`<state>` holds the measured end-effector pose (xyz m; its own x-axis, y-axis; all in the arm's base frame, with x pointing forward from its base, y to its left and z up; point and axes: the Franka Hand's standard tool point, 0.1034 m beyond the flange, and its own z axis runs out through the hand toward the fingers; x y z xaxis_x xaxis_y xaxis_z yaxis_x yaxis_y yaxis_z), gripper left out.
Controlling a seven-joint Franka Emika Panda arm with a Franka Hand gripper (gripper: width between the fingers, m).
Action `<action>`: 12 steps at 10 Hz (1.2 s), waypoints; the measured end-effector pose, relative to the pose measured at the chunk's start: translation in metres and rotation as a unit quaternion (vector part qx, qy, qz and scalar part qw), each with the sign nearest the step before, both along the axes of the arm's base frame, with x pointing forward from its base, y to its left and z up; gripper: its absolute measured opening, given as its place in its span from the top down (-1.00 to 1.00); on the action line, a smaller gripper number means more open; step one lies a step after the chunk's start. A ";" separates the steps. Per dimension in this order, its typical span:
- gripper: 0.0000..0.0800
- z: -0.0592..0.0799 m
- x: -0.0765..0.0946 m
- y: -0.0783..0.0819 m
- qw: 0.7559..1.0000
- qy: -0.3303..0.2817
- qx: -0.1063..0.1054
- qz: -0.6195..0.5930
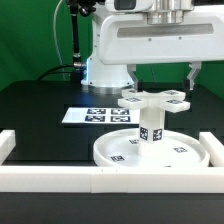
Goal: Assemble round table
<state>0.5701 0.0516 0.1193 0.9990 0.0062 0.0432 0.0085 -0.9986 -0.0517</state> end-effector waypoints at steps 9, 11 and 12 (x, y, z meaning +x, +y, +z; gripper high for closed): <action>-0.62 -0.001 -0.001 0.008 0.935 -0.012 -0.039 0.353; -0.62 -0.002 0.000 0.005 0.907 -0.013 -0.045 0.419; -0.62 -0.002 0.001 -0.001 0.871 -0.014 -0.051 0.488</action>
Offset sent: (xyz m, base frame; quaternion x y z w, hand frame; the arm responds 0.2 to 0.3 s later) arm -0.0021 0.0133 0.0011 -0.0077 -0.0022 -0.3408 0.9401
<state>0.5707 0.0510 0.1174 0.5141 0.8576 0.0169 0.8561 -0.5142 0.0518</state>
